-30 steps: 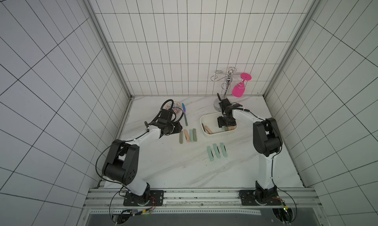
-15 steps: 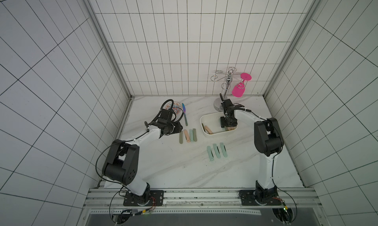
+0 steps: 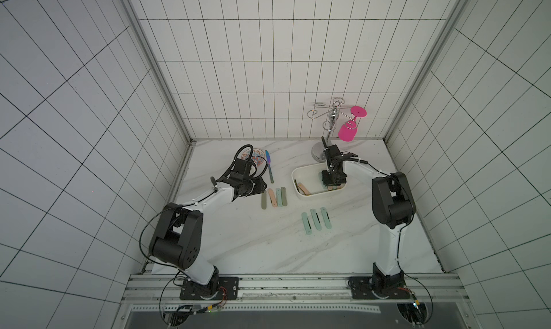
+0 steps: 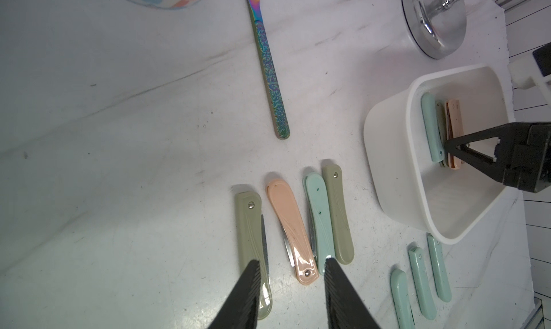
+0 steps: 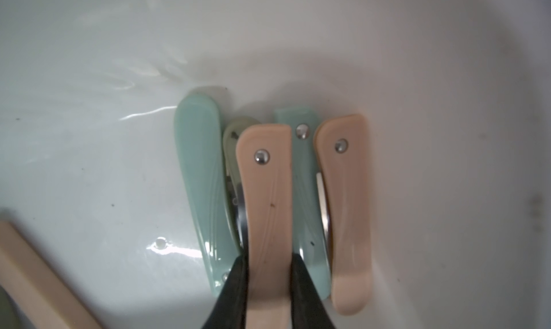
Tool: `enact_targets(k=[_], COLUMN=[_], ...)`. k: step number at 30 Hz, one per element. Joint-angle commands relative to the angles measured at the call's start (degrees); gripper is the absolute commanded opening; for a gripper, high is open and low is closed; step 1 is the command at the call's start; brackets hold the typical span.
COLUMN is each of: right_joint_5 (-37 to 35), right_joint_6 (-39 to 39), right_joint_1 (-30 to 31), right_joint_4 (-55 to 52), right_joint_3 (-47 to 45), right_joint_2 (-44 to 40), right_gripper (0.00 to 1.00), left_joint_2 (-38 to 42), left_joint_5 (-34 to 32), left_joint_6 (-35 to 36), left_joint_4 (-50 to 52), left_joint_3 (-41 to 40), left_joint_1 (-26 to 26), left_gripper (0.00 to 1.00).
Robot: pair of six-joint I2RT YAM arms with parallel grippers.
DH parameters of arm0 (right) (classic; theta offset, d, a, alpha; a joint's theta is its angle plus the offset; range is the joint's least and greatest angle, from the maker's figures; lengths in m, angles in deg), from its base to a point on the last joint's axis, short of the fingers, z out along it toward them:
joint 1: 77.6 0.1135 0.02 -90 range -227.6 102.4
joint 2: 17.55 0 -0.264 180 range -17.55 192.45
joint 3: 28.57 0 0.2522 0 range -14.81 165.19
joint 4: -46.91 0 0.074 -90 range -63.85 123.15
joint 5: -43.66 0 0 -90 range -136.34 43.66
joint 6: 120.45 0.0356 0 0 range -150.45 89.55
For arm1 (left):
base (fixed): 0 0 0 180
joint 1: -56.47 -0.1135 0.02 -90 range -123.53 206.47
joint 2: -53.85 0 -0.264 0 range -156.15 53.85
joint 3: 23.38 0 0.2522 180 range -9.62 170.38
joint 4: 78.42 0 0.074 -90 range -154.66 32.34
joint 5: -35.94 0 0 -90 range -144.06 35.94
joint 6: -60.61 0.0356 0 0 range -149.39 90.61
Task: Take the fruit knife out of the storage box
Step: Pick up the fruit knife from the storage box.
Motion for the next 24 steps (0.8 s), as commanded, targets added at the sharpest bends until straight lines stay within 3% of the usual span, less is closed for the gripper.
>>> enact_targets(k=[1, 24], right_joint_5=[0.91, 9.42], right_joint_6=[0.09, -0.67], right_joint_1=[0.51, 8.43], right_joint_4=[-1.07, -1.58], right_joint_3=[-1.26, -1.24], right_joint_2=[-3.05, -10.69], right_gripper=[0.0, 0.0], left_joint_2=[0.63, 4.44], left_joint_5=[0.38, 8.04], left_joint_6=[-0.45, -3.94], left_joint_4=[-2.05, -6.25], left_joint_3=[0.99, 1.16], left_joint_1=[-0.13, 0.46], left_gripper=[0.39, 0.43])
